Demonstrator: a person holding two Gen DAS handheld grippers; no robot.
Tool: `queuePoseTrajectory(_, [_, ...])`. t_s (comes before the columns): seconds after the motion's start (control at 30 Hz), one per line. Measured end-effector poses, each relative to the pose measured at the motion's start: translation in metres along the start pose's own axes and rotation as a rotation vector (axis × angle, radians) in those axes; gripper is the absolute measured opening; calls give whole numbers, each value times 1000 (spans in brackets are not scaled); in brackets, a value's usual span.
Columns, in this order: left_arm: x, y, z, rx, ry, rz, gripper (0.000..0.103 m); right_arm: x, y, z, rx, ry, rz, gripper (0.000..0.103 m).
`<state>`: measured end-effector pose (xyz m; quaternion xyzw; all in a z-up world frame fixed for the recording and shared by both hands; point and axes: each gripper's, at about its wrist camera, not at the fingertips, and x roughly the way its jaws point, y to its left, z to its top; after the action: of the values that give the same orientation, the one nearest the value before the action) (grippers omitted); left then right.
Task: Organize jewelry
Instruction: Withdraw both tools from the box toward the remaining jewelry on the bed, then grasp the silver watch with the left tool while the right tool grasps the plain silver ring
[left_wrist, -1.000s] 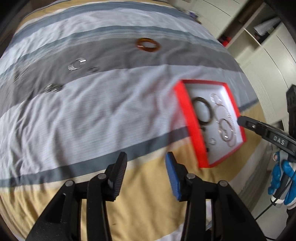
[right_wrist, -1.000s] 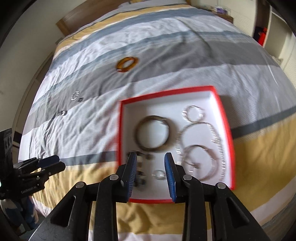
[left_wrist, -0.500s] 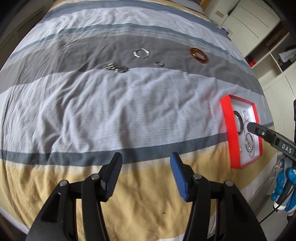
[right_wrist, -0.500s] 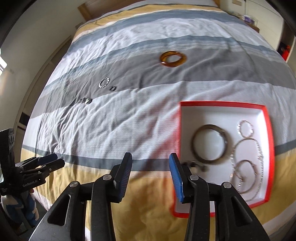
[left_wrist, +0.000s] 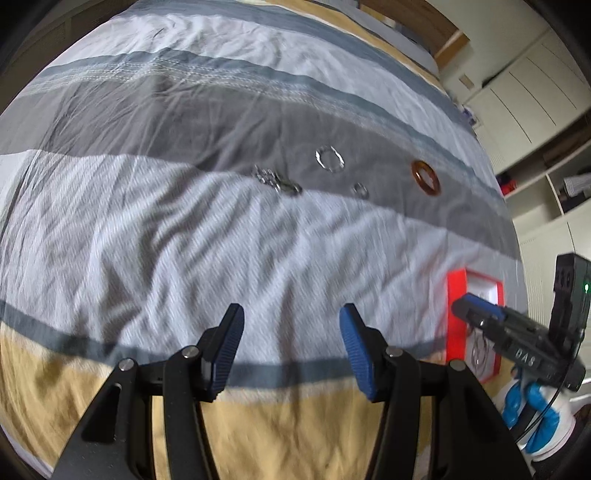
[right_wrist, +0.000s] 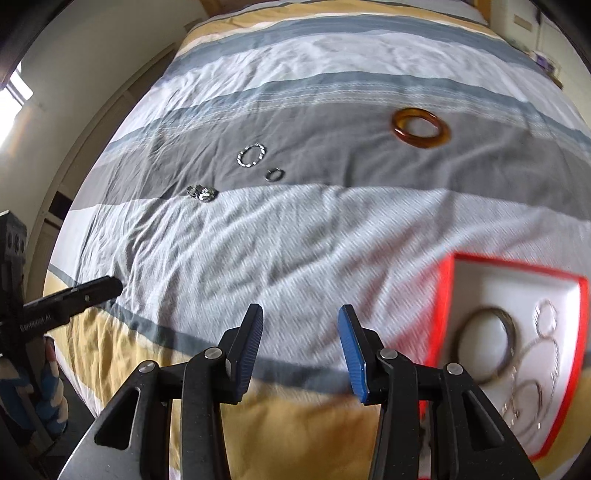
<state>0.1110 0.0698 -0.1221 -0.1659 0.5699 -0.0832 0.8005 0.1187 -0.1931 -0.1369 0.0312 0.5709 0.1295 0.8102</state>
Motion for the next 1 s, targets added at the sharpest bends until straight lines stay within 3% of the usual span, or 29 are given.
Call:
queuePoseTrajectory(0.5, [79,17,79,-83,36,-42,52,71,13,85,-43,-9,58,48])
queuePoseTrajectory(1.0, [126,24,109,-114,64,-54,51,132,24,127,-70,33,69,47])
